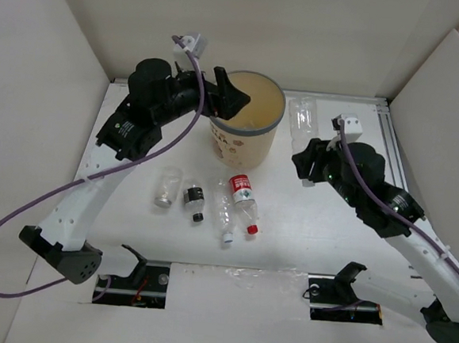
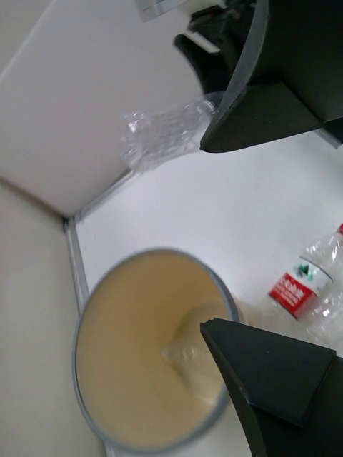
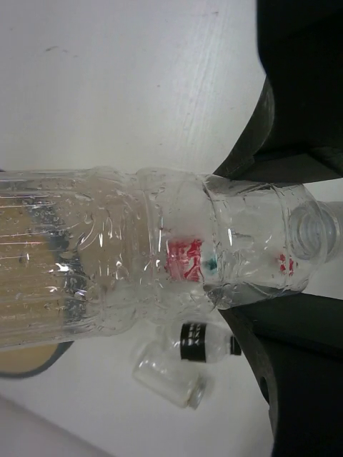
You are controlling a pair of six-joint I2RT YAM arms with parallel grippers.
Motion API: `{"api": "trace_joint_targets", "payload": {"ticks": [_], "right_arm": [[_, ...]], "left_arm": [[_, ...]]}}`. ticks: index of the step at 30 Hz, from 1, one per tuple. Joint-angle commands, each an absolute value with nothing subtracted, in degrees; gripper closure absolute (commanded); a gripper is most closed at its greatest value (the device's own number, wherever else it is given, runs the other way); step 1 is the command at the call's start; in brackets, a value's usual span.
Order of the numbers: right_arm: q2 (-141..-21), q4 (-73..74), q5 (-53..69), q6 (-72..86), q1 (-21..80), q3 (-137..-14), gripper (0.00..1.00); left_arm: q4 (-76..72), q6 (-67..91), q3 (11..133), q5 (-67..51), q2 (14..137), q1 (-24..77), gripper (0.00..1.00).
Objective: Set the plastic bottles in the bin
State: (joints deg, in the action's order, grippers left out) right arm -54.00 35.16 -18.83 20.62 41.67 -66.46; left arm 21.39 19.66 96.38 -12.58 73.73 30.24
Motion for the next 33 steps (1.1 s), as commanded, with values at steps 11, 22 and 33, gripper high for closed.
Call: {"api": "trace_joint_targets", "payload": {"ticks": [11, 22, 33], "right_arm": [[-60.21, 20.84, -4.84, 15.64, 43.85, -79.72, 0.76], [-60.12, 12.84, 4.75, 16.17, 44.38, -77.61, 0.69], [-62.4, 21.09, -10.46, 15.11, 44.38, -69.19, 0.0]], "left_arm": [[1.32, 23.73, 98.87, -32.96, 82.34, 39.29, 0.01], [-0.96, 24.87, 98.26, -27.33, 83.58, 38.15, 0.01], [2.71, 16.71, 108.27, -7.22, 93.59, 31.74, 0.86]]}}
